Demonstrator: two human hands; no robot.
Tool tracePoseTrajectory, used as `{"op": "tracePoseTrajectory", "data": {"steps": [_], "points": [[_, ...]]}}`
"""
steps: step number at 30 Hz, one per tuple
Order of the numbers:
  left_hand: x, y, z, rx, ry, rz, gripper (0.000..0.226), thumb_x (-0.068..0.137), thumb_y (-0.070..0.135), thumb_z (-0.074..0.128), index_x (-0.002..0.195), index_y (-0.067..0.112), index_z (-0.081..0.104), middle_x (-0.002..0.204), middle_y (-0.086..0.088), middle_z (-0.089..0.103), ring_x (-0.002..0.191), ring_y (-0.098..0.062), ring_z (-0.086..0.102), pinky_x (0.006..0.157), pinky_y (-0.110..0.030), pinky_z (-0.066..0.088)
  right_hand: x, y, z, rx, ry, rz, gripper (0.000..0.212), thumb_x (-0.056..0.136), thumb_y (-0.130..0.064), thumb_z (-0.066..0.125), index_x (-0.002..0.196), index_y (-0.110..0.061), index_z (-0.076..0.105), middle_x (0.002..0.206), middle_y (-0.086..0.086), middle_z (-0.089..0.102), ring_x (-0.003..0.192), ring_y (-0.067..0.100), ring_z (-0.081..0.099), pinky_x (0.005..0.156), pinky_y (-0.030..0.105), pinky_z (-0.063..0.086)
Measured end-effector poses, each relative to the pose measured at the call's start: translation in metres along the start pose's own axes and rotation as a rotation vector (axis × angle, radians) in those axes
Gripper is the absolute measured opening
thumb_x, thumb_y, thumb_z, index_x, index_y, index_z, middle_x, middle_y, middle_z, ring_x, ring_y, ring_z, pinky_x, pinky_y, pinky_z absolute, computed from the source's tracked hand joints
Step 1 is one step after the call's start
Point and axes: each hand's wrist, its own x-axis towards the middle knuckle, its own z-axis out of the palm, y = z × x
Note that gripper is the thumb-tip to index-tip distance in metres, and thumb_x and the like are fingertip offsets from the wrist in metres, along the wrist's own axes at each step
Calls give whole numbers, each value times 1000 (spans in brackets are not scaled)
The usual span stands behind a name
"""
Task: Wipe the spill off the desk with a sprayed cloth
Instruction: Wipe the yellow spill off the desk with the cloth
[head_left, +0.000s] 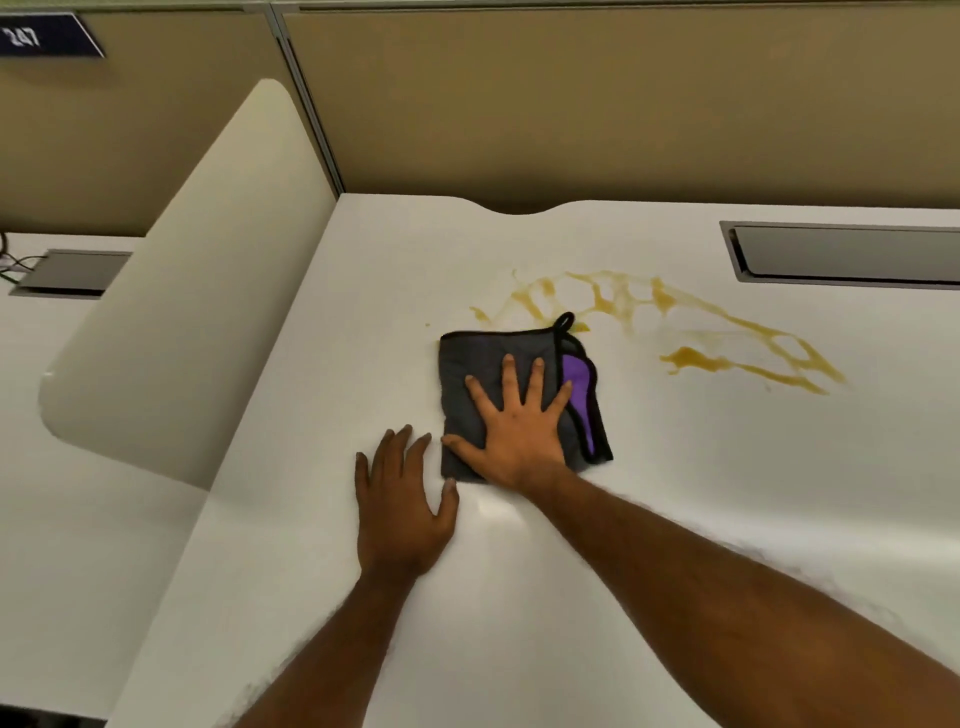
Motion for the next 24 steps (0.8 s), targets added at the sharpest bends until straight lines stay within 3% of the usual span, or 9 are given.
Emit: {"op": "tracePoseTrajectory", "data": {"steps": [3,6,11,14,18,24], "points": [[2,-6,2,23,-27,18,68,83,64,44,140,27,45,154,-1,35,146,-22,24,120,-50,14,-15,38,3,-4,29,-175,77,81,-84,13,149,-50,0,164,1,-11,148,35,-19,107,74,-6],[4,-6,1,-18,-21,21,63,85,62,43,137,27,49,152,-1,38,143,-23,28,118,-52,18,-19,82,-1,-18,60,-47,77,80,-85,13,148,-53,1,164,-7,-9,149,27,-16,109,73,-4],[30,-18,-7,57,-48,89,61,84,60,43,135,27,53,149,-3,42,136,-26,37,111,-46,28,29,47,-10,84,25,286,88,75,-90,17,150,-48,-1,163,4,-13,146,43,-17,104,78,-9],[61,-32,-8,88,-35,123,60,85,58,43,134,25,54,147,-6,45,133,-28,41,107,-46,32,38,13,-7,51,26,145,86,76,-88,19,150,-48,1,163,4,-13,144,47,-18,103,78,-11],[95,-49,-9,55,-20,95,61,86,58,39,134,23,55,147,-2,47,137,-27,39,111,-45,31,24,35,-2,11,85,-55,79,79,-86,17,149,-51,9,165,-4,-4,149,35,-13,107,75,-6],[101,-51,-2,-24,47,87,53,90,49,45,134,22,55,147,-1,47,139,-24,38,115,-45,30,65,45,-13,67,87,157,81,79,-85,17,150,-47,10,164,-3,-6,148,38,-14,105,77,-7]]}}
